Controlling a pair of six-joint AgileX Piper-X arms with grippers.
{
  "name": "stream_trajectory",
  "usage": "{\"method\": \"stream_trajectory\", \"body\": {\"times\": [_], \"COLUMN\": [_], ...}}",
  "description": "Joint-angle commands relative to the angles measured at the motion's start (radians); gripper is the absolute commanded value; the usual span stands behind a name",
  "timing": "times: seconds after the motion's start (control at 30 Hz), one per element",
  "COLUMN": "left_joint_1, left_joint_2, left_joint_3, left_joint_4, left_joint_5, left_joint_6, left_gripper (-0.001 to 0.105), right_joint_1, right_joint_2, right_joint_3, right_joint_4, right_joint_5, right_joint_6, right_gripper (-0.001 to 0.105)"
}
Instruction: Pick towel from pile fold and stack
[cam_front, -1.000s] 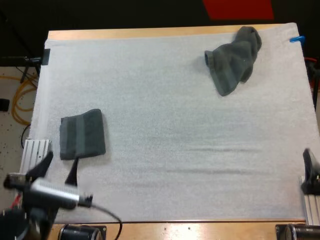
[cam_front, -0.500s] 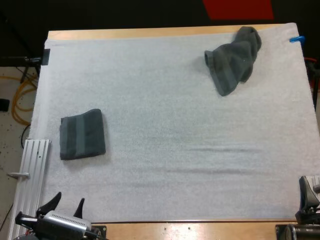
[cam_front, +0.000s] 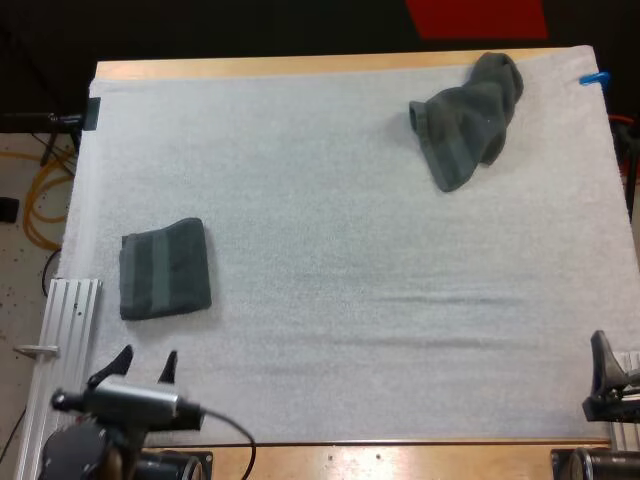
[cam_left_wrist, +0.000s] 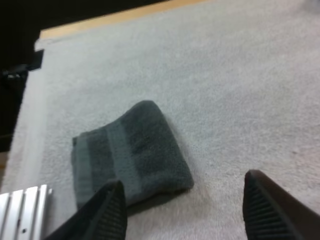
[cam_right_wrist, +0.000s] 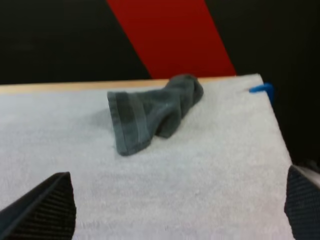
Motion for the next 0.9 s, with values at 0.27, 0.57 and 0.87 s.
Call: {"method": "stream_trajectory", "body": {"times": [0.27,0.57,0.87], "left_joint_1": [0.001,0.001,0.001], "left_joint_2": [-0.135,-0.135,-0.135], "left_joint_3": [0.107,0.094,0.094], "left_joint_4": [-0.163,-0.137,-0.141], "left_joint_5": [0.004,0.097,0.097], "left_joint_6": [-0.023,-0.026,-0.029], "left_gripper": [0.050,0.050,0.050], "right_joint_1": [0.000,0.000,0.000], "right_joint_2": [-0.033,-0.031,-0.031], "right_joint_3": [0.100,0.123,0.151], "right_joint_4": [0.066,0.067,0.007], "right_joint_5": [-0.002,-0.002,-0.002], "right_joint_6": [-0.010,-0.010,-0.003], "right_gripper": [0.082,0.082,0.082]}}
